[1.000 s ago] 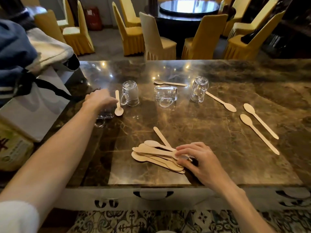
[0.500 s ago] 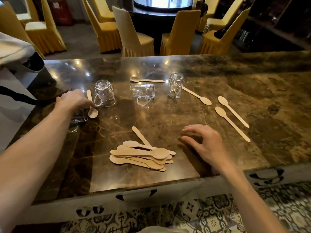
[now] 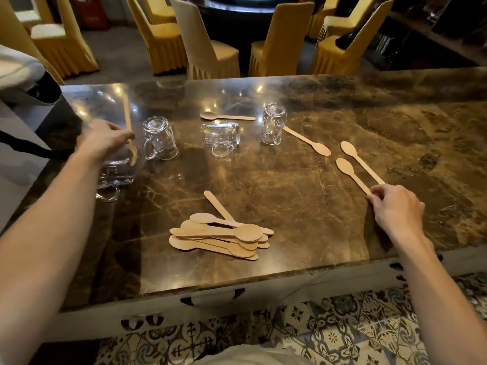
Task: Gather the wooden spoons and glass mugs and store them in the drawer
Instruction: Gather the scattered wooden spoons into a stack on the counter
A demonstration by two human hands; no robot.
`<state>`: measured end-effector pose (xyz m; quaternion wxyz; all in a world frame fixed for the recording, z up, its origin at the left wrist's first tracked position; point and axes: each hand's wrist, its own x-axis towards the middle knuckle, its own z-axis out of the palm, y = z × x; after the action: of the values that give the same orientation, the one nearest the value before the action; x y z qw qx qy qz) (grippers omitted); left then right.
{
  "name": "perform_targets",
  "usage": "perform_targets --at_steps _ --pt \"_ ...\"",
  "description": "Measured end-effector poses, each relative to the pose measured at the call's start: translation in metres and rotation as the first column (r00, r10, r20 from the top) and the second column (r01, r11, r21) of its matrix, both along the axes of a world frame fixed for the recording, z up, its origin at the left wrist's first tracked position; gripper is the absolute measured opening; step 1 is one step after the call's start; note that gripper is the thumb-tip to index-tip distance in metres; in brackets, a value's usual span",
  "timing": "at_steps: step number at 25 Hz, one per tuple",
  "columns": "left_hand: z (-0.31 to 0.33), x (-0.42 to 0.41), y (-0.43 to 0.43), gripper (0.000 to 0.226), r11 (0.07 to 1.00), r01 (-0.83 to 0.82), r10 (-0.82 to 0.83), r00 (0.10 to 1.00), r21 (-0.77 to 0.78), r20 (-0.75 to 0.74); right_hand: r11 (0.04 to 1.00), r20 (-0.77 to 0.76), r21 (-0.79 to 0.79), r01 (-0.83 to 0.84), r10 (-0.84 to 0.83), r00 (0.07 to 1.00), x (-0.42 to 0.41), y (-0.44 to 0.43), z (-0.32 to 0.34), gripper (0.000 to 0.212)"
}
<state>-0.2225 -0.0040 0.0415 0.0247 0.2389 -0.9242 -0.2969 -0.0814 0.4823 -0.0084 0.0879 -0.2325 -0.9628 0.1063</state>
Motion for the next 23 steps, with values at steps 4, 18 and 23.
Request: perform_targets --at_steps 4,18,23 --pt "0.019 0.001 -0.018 0.036 0.989 -0.082 0.116 0.949 0.124 -0.292 0.998 0.020 -0.061 -0.020 0.021 1.000 -0.002 -0.004 0.002 0.022" --pt "0.003 0.128 0.079 0.021 0.593 0.683 -0.704 0.697 0.427 -0.137 0.804 -0.293 -0.306 -0.511 0.431 0.853 0.020 -0.105 0.047 0.020" --pt "-0.022 0.136 0.092 0.027 0.609 0.734 -0.768 0.640 0.301 -0.005 0.760 -0.229 -0.274 -0.589 0.543 0.808 0.032 -0.131 0.039 0.021"
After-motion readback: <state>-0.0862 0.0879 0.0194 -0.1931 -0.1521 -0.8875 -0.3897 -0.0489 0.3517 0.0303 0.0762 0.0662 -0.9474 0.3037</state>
